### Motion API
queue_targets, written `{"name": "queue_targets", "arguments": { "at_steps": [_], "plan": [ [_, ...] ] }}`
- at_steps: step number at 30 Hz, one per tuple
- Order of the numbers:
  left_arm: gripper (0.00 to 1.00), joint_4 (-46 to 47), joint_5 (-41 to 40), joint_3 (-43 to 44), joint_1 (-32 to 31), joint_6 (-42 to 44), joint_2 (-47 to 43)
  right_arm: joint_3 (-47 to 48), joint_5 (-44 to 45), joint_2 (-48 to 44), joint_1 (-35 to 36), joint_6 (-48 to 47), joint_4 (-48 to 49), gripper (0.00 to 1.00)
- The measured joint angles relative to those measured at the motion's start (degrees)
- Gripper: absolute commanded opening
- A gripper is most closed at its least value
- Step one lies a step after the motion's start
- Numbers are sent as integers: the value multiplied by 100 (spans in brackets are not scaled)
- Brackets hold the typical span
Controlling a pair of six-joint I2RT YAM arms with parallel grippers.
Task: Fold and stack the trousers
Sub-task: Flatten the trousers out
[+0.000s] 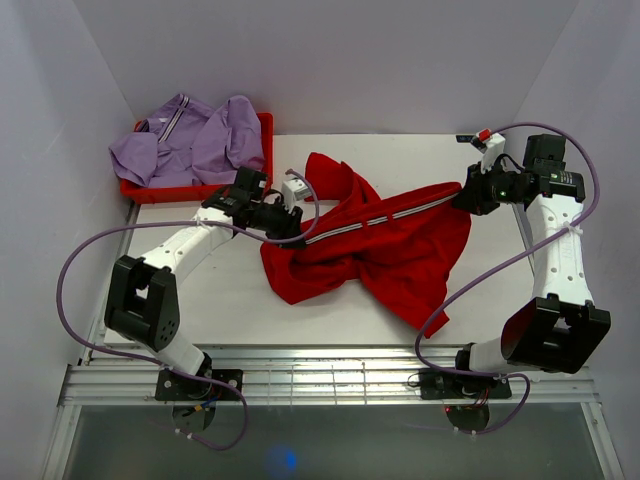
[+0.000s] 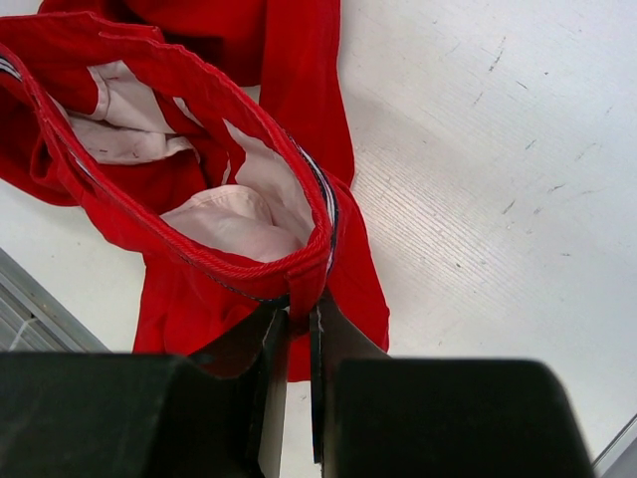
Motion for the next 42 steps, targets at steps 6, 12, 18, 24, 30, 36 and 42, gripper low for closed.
{"name": "queue_targets", "arguments": {
  "at_steps": [6, 12, 18, 24, 30, 36, 42],
  "plan": [
    [0, -111, -127, 22, 13, 35, 15, 0, -31, -7, 0, -7, -28, 8],
    [0, -37, -262, 199, 455, -527, -577, -385, -98, -570, -155, -334, -326, 8],
    [0, 280, -721, 608, 546, -863, -2208, -682, -365, -1504, -238, -588, -706, 8],
    [0, 525, -793, 776, 527, -841, -2662, -603, -708, -1711, -238, -472, -654, 8],
    [0, 387, -719, 363, 540, -671, -2092, -1259, -546, -1436, -271, -437, -326, 8],
    [0, 409, -953, 1574, 538, -597, 127, -584, 39, 61, -31, 61, 111, 8],
    [0, 994, -1279, 7069, 551, -1003, 4489, 4843, 960, 4019, 118, 942, 490, 8]
  ]
}}
